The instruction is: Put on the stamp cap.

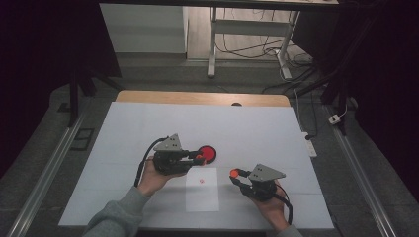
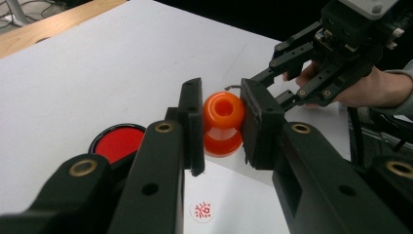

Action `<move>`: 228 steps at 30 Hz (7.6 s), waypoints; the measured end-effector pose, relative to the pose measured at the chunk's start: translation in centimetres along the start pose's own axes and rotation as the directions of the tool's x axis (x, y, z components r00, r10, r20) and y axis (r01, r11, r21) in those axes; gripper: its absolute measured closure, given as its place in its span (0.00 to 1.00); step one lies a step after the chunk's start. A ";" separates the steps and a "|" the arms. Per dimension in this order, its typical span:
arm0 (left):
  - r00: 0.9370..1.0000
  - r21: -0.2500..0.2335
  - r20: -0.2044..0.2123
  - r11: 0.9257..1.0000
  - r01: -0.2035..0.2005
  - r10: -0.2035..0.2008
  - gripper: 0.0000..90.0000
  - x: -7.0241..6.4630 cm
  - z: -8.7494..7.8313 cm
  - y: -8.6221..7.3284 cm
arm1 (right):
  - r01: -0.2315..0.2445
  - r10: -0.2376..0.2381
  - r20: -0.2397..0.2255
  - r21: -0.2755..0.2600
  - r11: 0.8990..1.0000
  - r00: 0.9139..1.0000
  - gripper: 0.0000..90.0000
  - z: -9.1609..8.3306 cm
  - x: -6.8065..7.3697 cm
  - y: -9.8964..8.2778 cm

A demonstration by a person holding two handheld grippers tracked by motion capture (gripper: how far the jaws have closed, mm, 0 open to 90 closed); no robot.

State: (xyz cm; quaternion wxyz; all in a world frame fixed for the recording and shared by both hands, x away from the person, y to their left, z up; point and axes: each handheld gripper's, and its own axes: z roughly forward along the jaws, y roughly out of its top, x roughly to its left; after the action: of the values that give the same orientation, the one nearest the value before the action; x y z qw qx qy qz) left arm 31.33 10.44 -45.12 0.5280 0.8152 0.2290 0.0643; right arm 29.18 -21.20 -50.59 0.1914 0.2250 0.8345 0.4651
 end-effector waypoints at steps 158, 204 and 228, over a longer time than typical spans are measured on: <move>0.995 0.076 0.092 0.996 -0.052 0.045 0.81 -2.2 5.7 -0.8 | 0.005 -0.007 -0.100 -0.027 1.000 0.995 0.72 2.5 2.5 2.0; 0.996 0.036 0.059 0.997 -0.072 0.069 0.81 -2.3 5.3 -0.5 | -0.012 0.007 -0.097 -0.050 0.999 0.995 0.65 2.4 2.1 1.8; 0.997 0.032 0.060 0.998 -0.057 0.055 0.81 -1.9 4.5 -0.4 | -0.049 0.048 -0.040 -0.025 0.998 0.998 0.51 0.8 0.4 0.5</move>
State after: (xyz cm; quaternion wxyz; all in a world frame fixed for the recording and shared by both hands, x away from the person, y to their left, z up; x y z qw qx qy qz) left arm 31.08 6.06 -47.18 0.5187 0.8317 0.1915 0.0513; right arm 29.40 -20.22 -50.63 0.1664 0.2337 0.8263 0.4848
